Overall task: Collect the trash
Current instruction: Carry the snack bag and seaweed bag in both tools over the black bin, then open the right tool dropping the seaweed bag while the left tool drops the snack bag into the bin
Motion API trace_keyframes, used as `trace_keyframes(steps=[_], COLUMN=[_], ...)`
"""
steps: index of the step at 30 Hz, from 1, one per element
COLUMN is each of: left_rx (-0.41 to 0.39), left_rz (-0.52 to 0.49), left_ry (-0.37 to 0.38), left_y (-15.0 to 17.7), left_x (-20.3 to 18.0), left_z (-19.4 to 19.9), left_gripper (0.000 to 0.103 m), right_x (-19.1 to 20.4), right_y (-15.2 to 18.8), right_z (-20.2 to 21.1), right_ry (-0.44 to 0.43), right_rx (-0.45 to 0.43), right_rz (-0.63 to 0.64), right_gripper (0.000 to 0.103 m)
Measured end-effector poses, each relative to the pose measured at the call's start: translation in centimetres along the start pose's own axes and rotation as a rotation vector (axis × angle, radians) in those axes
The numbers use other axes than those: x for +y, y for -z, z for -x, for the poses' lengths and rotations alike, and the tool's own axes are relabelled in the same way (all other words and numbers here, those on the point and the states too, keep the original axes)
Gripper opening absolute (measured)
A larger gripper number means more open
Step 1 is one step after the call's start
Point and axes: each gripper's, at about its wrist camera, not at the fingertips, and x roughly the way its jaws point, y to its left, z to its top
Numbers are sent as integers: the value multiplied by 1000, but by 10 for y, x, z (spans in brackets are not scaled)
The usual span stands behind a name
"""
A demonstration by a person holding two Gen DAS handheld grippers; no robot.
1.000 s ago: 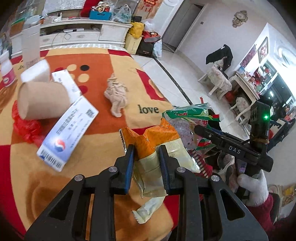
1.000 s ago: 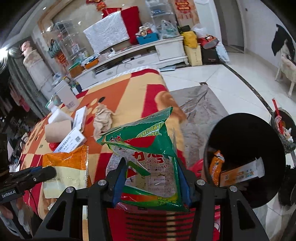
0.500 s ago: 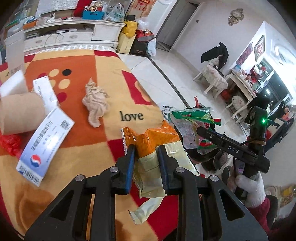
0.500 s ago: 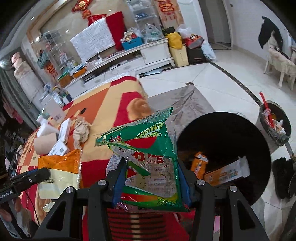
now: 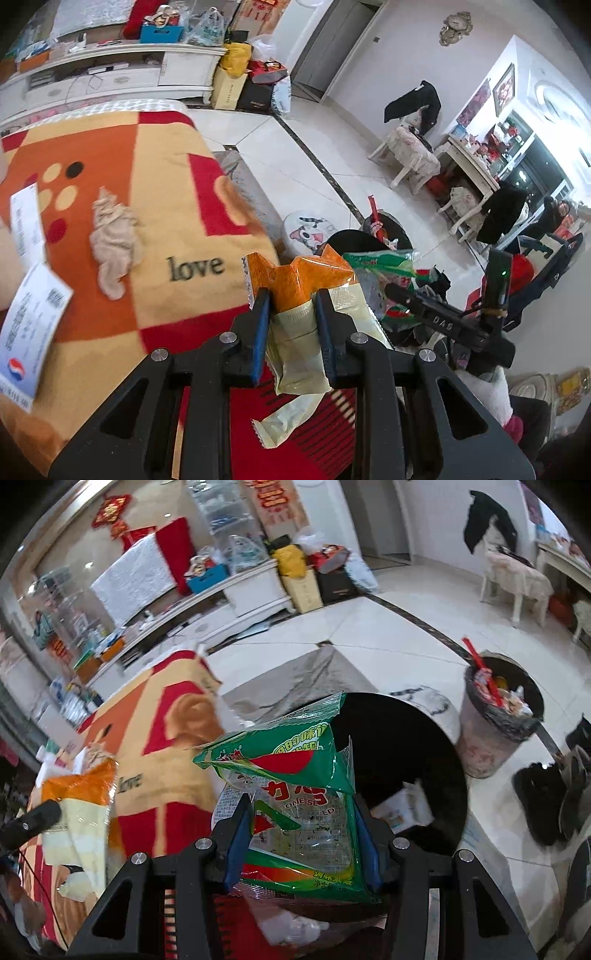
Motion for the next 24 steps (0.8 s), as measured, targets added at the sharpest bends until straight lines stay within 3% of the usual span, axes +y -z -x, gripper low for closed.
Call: trace_keyframes(steps=[2, 4, 5, 6, 13, 17, 24], left_rx=[5, 9, 11, 13, 20, 38, 66], left_rz=[-1, -4, -8, -11, -27, -29, -46], left_ry=[3, 5, 4, 4, 5, 6, 5], left_y=[-3, -5, -6, -7, -19, -23, -23], left_x=[-5, -8, -11, -14, -31, -38, -45], left_z=[-7, -13, -16, -19, -46, -62, -83], left_gripper=[22, 22, 22, 22, 22, 22, 22], right_x=[-9, -15, -18, -21, -34, -41, -48], right_y=[0, -1, -1, -2, 0, 0, 0], right_z=[-5, -11, -14, -16, -18, -22, -15], right_ry=[22, 50, 65, 75, 76, 55, 36], right_rx=[10, 27, 34, 36, 45, 56, 54], right_rz=[-14, -28, -36, -44, -84, -101, -109], right_gripper=[50, 63, 75, 80, 81, 92, 92])
